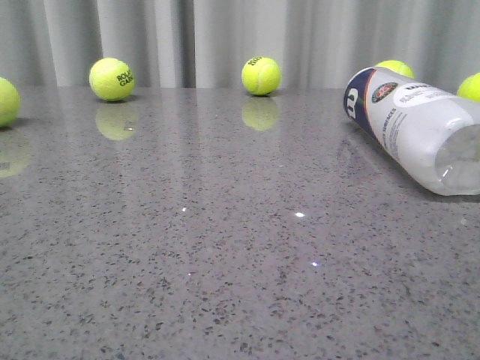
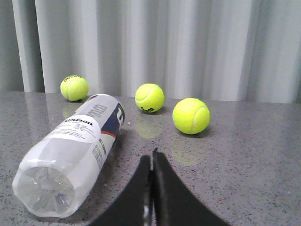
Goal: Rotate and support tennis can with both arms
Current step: 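Move the right gripper toward the Wilson tennis can lying on its side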
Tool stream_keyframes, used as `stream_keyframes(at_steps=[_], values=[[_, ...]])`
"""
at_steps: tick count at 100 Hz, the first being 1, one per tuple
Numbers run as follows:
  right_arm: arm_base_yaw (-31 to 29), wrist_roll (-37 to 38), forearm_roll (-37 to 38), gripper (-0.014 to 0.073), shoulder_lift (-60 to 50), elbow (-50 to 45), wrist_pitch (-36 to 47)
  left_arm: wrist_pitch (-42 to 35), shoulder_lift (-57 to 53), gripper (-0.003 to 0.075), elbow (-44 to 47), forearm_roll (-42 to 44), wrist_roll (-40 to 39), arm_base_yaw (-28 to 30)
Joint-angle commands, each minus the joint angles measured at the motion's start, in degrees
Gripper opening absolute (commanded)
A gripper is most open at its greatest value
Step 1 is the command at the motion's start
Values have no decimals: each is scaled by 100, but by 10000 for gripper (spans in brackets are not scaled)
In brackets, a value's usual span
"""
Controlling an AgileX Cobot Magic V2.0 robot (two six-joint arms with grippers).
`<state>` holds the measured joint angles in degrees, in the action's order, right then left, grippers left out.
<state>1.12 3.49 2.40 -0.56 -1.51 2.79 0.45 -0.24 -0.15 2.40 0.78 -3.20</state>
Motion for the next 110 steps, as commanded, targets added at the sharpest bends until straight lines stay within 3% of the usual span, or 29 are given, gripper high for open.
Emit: stream_keyframes(at_steps=[1, 24, 35, 60, 89, 110], values=[[-12, -40, -7, -67, -105, 16, 519, -432, -230, -21, 273, 1, -48, 4], [-12, -40, -7, -67, -105, 42, 955, -432, -230, -21, 273, 1, -48, 4], [-12, -40, -7, -67, -105, 328, 723, -432, -230, -21, 273, 1, -48, 4], [-12, -40, -7, -67, 557, 2224, -1464, -432, -230, -21, 273, 1, -48, 4], [-12, -40, -7, -67, 2929, 4959, -4589, -432, -230, -21, 273, 1, -48, 4], [-12, -40, -7, -67, 4184, 5855, -4645, -432, -230, -21, 273, 1, -48, 4]])
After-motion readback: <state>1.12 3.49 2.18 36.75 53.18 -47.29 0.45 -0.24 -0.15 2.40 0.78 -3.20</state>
